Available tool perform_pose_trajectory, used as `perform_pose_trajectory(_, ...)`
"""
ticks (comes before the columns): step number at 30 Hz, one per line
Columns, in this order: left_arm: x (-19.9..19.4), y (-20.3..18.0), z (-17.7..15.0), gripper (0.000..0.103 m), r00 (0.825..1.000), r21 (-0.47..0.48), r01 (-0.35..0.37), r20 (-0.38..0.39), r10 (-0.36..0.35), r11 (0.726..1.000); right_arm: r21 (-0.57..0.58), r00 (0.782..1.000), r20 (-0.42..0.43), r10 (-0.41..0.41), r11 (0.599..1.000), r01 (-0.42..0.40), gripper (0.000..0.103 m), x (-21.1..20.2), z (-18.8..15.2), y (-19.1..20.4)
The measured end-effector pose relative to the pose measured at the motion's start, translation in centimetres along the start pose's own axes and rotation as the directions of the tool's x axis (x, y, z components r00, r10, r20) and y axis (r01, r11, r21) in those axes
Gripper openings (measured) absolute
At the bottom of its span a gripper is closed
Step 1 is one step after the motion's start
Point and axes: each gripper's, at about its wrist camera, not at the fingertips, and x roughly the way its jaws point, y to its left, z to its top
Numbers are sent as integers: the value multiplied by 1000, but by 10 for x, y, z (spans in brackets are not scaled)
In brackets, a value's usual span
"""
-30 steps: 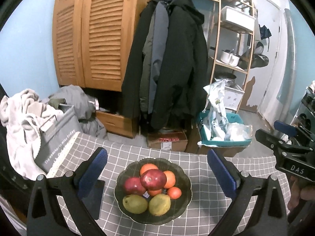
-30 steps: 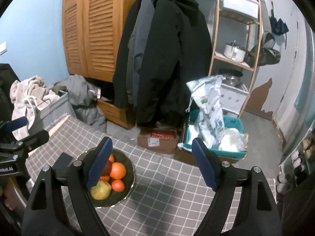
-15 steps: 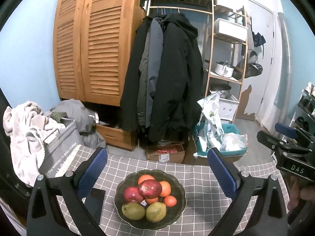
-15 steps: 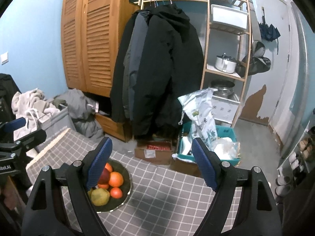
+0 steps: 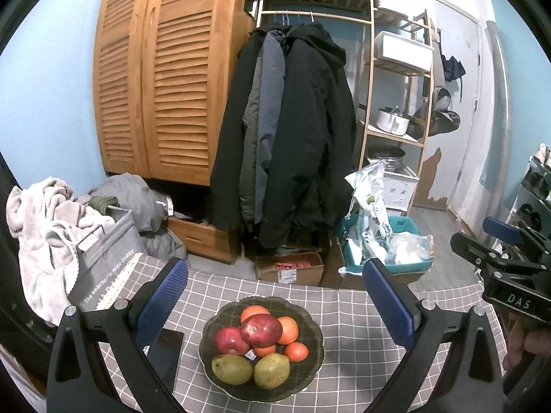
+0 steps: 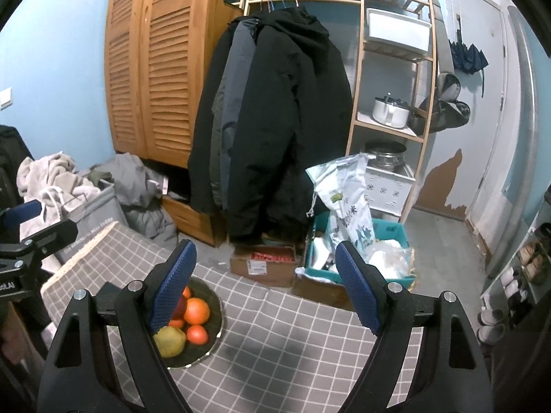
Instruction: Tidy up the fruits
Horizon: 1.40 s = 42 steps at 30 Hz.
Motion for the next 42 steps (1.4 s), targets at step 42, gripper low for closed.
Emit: perform_pose_trajectory(42,2,7,-1,102,1000,14,-16,-10,16,1000,-7,1000,-5,0,1000,0,82,0,-2,1)
